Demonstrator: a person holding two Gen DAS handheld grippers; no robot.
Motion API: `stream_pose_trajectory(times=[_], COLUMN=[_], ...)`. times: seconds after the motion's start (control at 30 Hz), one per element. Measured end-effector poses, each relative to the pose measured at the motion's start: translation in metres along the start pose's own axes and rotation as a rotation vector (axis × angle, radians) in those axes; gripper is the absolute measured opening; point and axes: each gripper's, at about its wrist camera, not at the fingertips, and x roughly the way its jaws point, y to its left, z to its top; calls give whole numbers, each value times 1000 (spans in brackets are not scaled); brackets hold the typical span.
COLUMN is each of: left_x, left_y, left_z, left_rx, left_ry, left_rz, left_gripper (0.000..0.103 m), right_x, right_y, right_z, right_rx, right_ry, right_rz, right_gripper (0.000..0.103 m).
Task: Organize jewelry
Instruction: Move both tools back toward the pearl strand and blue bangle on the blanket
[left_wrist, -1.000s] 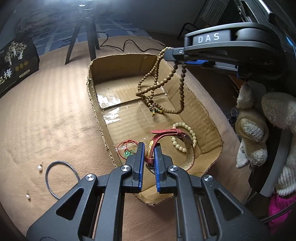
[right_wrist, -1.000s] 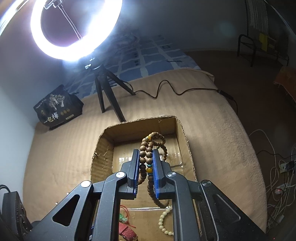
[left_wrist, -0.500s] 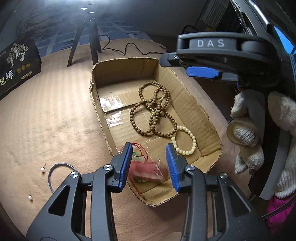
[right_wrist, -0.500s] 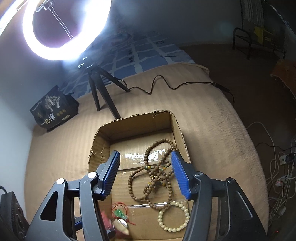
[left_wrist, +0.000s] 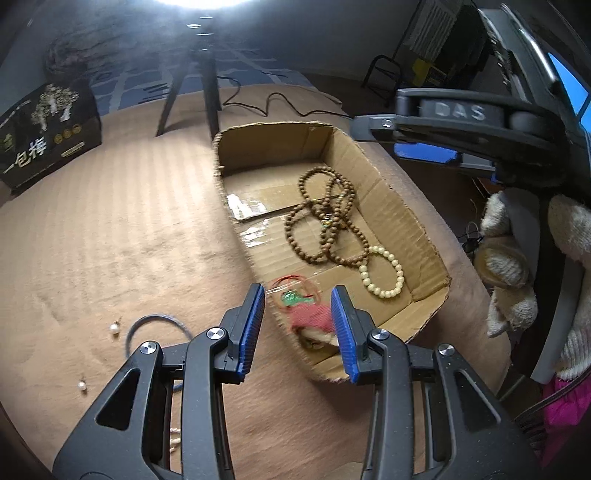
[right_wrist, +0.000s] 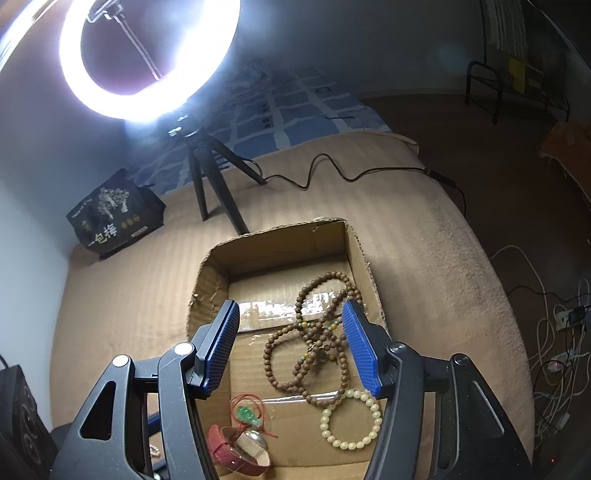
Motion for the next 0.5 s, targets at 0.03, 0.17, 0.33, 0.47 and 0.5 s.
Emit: stream_pose_trajectory(times=[0.03, 0.17, 0.33, 0.47, 0.5], left_x=[-2, -16, -37, -51, -54], left_y=[3, 20, 50, 77, 83], left_z=[0, -2, -6, -13, -15], left_rx=[-4, -20, -47, -85, -94], left_ry=[-1, -15, -30, -37, -39], left_rz=[3, 28, 62, 88, 94], left_gripper=[38, 38, 38, 38, 38], right_x=[-3, -13, -25, -33, -34], right_y=[3, 12, 26, 37, 40], right_z=[-2, -9, -19, -28, -30], right_rx=[-9, -41, -82, -108, -115], right_ry=[-3, -14, -34, -48, -47], right_rz=[5, 21, 44, 71, 77], right_gripper=[57, 57, 70, 70, 71])
